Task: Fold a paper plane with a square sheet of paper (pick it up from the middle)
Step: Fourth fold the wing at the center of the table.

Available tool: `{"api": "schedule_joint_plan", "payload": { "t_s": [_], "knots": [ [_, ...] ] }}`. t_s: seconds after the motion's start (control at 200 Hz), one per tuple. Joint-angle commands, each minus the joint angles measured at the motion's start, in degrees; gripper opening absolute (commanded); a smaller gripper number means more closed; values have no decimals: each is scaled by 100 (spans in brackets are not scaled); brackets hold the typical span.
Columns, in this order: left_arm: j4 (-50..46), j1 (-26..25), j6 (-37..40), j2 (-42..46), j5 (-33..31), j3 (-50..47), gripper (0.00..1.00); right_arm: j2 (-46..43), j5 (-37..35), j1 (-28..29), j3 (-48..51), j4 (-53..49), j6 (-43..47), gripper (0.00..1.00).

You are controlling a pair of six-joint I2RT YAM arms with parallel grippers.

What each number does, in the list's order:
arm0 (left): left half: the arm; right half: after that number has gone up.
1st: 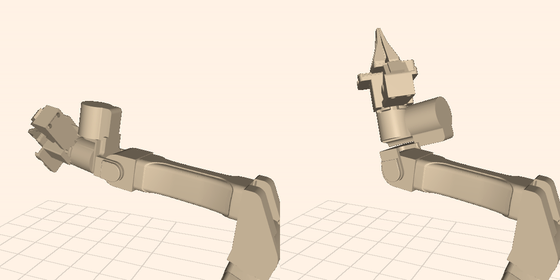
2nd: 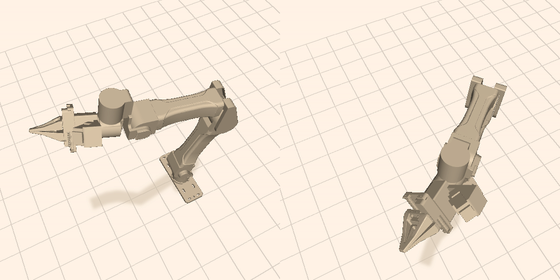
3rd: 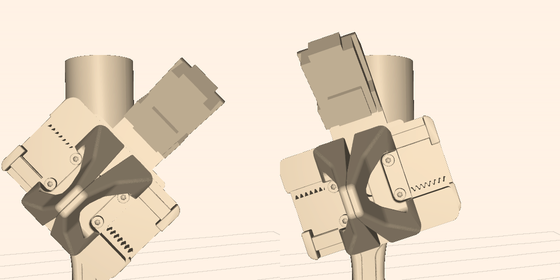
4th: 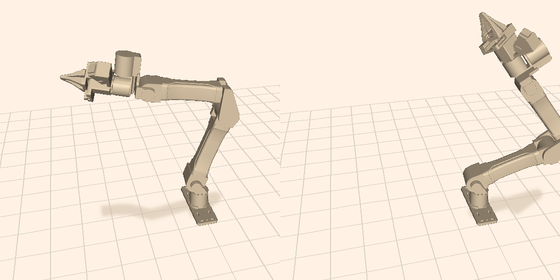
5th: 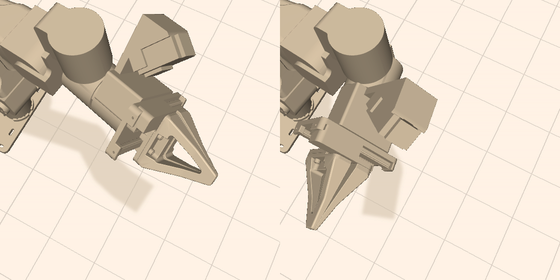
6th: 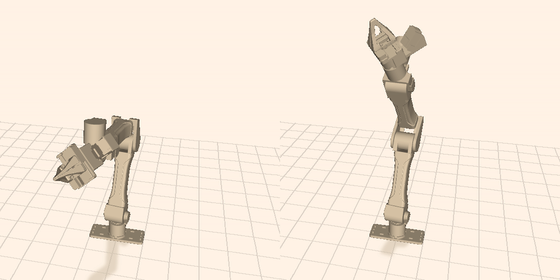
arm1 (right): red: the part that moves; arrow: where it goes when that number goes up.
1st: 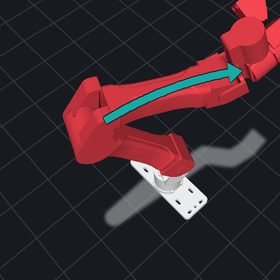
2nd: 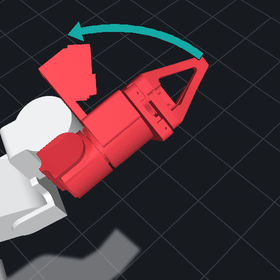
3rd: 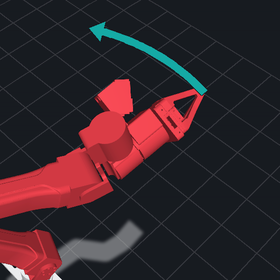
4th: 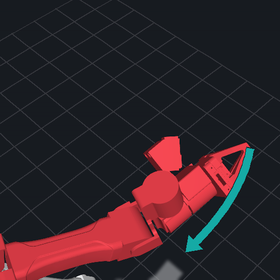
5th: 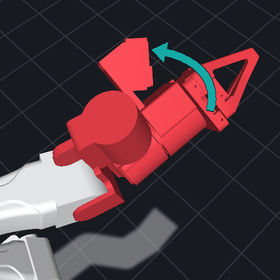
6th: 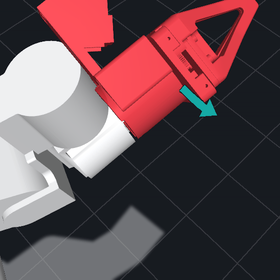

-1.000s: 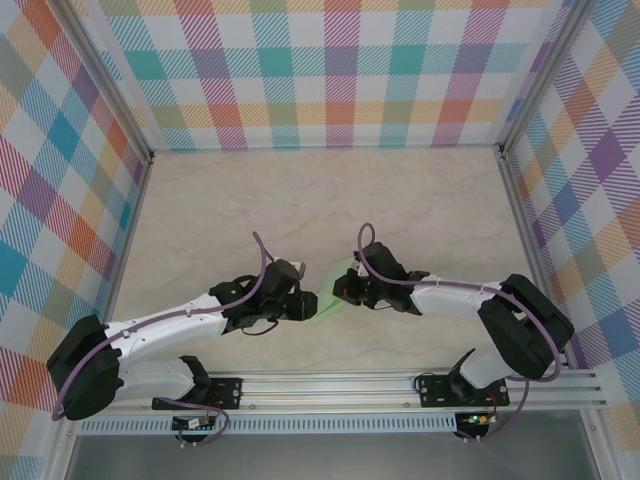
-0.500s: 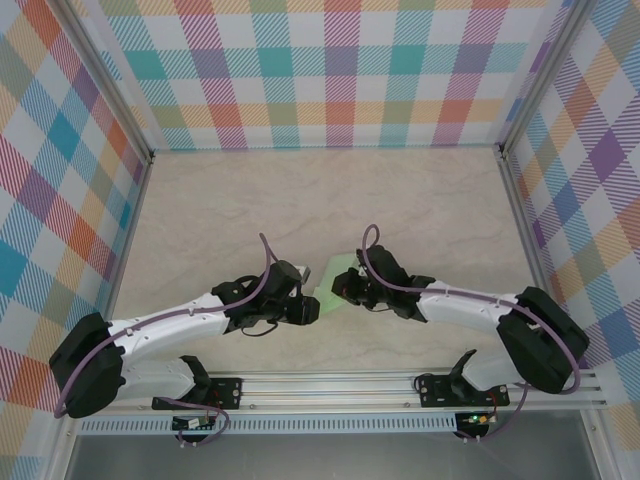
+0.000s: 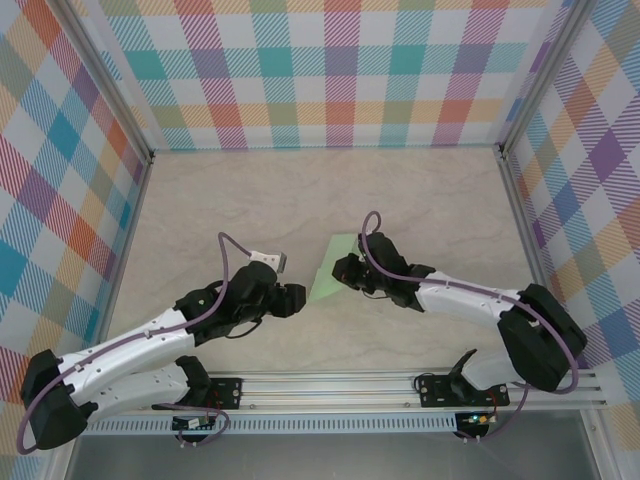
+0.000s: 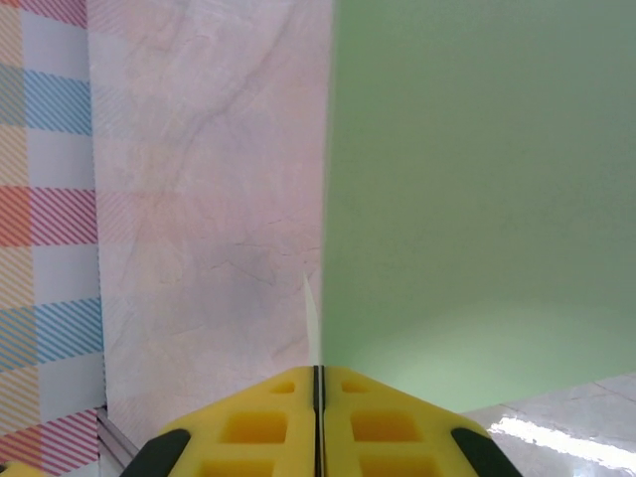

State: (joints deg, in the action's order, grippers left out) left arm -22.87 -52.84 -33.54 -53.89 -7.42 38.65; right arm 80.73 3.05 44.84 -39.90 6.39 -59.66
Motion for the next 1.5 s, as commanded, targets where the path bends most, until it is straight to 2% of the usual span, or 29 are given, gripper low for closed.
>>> {"api": "schedule_joint_plan", "payload": {
  "t_s": [0.0,0.22,0.325,0.375,0.595,0.865,1.08,1.185,1.495],
  "knots": [
    [-165,-47,169,-211,6,-123,58,314,49,48,196,370,-397,8],
    [162,-52,631,-959,427,-11,56,611,73,148,9,239,-406,10],
    [322,-59,807,-1227,476,44,57,679,101,148,-154,41,-266,14],
    [393,-69,872,-1349,519,71,57,735,161,148,-214,-15,-224,19],
    [546,-152,977,-1958,540,220,57,936,436,45,-256,-45,-169,22],
    [644,-329,1159,-2638,318,524,56,874,777,-175,-228,-101,-11,24],
    [630,-508,1315,-3229,-213,902,51,883,933,-300,-238,-201,50,25],
    [600,-568,1352,-3337,-501,981,49,868,995,-352,-239,-235,78,25],
    [626,-686,1482,-3632,-661,1103,46,874,1167,-484,-272,-310,158,25]
  ]
}}
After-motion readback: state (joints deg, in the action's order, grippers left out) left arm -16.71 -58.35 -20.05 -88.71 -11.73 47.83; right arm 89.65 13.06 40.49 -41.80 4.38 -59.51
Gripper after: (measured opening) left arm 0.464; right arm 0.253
